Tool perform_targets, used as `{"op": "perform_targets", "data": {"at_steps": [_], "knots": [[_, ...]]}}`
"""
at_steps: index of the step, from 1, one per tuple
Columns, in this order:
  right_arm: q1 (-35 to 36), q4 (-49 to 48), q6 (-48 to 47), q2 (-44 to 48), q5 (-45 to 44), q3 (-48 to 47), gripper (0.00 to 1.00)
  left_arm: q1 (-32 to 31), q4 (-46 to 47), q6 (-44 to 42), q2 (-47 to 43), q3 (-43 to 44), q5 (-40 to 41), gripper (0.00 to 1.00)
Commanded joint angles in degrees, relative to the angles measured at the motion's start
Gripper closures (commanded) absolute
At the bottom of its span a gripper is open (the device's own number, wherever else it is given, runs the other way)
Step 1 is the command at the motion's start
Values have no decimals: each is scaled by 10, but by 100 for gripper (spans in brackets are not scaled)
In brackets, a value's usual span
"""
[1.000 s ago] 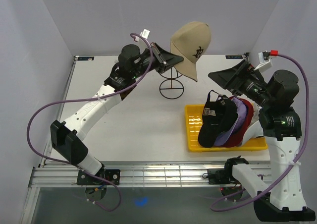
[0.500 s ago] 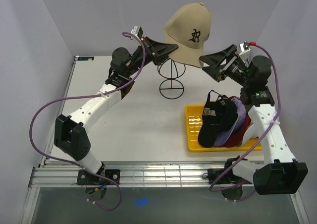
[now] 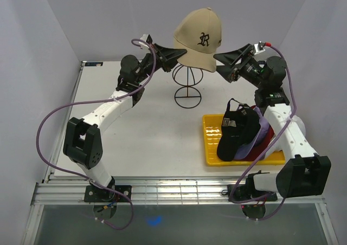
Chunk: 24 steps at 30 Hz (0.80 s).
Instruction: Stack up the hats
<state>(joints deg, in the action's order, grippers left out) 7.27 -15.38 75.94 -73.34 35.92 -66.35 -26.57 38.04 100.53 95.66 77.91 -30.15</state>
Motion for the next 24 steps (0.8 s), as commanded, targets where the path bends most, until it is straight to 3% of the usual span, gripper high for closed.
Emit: {"op": "perform_targets", "data": {"at_steps": [1, 5, 12, 17, 24], "knots": [[12, -79, 27, -17, 6, -35, 23, 12, 38, 21, 8, -11, -26, 100], [17, -94, 38, -50, 7, -48, 43, 22, 37, 28, 25, -14, -42, 100], [22, -94, 42, -105, 20, -86, 66, 45, 43, 30, 60, -16, -73, 100], [22, -95, 29, -127, 31, -94, 74, 52, 62, 33, 96, -24, -95, 100], [23, -70, -18, -127, 33, -66, 77, 52, 85, 27, 136, -38, -126, 100]]}}
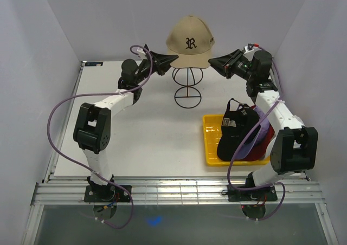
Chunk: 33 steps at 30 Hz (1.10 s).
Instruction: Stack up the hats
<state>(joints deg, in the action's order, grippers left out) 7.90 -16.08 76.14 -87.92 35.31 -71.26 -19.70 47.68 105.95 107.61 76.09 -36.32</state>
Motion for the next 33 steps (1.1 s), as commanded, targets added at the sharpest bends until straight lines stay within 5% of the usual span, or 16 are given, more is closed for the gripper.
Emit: {"op": "perform_targets", "data": {"at_steps": [1, 13, 33], "knots": [[17, -64, -22, 20, 40, -9, 77, -17, -7, -29, 18, -28, -69, 100], [23, -57, -81, 37, 39, 98, 79, -16, 41, -44, 44, -98, -101, 100], [44, 15, -186, 28, 25, 149, 79, -10, 134, -23, 80, -206, -116, 100]]}}
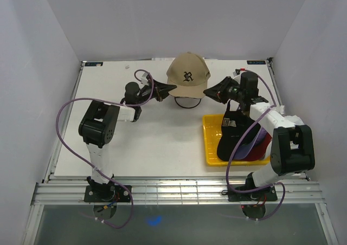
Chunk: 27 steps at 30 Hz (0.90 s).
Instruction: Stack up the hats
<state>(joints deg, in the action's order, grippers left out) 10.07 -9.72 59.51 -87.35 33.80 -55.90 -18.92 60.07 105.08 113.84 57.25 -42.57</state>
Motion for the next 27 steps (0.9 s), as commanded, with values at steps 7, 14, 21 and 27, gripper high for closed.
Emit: {"op": "perform_targets", "data": {"at_steps": [7, 14, 21, 27], "knots": [[22, -53, -27, 18, 37, 19, 79, -14, 18, -16, 24, -36, -59, 100], [22, -44, -39, 5, 36, 25, 79, -9, -23, -47, 24, -48, -69, 99], [22, -35, -53, 0, 30, 26, 74, 1, -40, -68, 28, -57, -74, 73], [22, -9, -69, -2, 23, 8, 68, 6, -70, -101, 21, -53, -79, 53]]}}
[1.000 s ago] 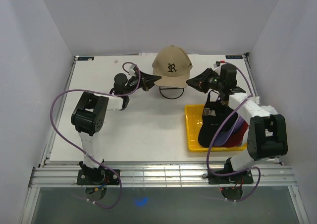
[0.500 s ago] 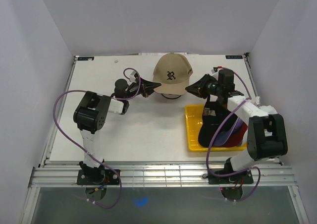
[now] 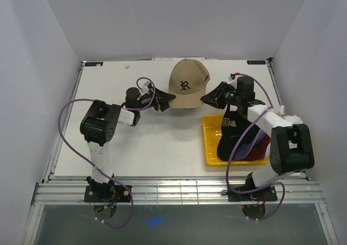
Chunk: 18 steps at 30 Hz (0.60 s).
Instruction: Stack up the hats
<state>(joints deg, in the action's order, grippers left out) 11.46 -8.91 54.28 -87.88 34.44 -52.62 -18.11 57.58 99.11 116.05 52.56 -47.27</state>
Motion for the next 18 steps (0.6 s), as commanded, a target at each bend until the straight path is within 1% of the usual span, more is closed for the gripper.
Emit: {"op": "perform_targets", "data": {"at_steps": [1, 3, 6, 12, 15, 18], "knots": [[8, -16, -18, 3, 17, -27, 68, -1, -48, -44, -1, -4, -32, 51], [8, -9, -21, 4, 14, -29, 67, 1, -51, -49, -3, -3, -33, 47], [8, -2, -24, 3, 12, -28, 66, 1, -68, -60, -7, 2, -35, 45], [8, 10, -29, 3, 2, -14, 66, 3, -93, -81, -15, 11, -40, 44], [8, 22, -37, 5, -9, -10, 63, 3, -105, -88, -19, 14, -40, 44], [8, 31, -44, 4, -16, -9, 62, 3, -115, -96, -23, 17, -40, 44]]}}
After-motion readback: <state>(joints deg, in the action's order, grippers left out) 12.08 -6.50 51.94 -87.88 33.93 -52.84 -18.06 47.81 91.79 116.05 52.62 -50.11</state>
